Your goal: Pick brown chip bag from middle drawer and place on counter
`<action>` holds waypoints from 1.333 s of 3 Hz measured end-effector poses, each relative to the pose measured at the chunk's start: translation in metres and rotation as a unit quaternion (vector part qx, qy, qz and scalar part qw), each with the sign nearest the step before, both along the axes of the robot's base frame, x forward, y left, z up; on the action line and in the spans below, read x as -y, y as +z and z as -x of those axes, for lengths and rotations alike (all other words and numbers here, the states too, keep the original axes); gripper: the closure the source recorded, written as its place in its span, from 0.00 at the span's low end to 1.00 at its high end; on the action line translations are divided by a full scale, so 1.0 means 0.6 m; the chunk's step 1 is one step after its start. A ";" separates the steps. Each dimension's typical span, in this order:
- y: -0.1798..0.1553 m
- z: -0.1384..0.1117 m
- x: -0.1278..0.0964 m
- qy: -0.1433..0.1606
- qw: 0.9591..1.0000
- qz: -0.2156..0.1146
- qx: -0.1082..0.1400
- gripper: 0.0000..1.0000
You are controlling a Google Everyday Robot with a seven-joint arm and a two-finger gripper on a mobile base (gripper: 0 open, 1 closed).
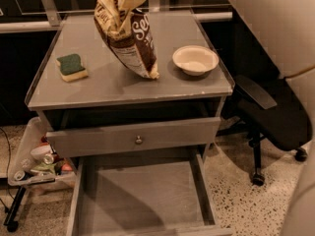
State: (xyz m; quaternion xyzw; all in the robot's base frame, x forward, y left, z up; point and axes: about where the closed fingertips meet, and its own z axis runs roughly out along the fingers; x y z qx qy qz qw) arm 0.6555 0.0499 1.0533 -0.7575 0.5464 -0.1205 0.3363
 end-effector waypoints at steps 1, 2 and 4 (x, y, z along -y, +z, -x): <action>-0.010 -0.039 -0.002 -0.001 1.000 0.005 0.001 1.00; -0.031 -0.047 -0.011 -0.005 1.000 0.009 -0.004 1.00; -0.118 0.002 -0.036 0.003 0.999 0.024 -0.047 0.81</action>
Offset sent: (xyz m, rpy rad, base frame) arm 0.0288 0.0145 -0.0458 -0.0435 0.0384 -0.0194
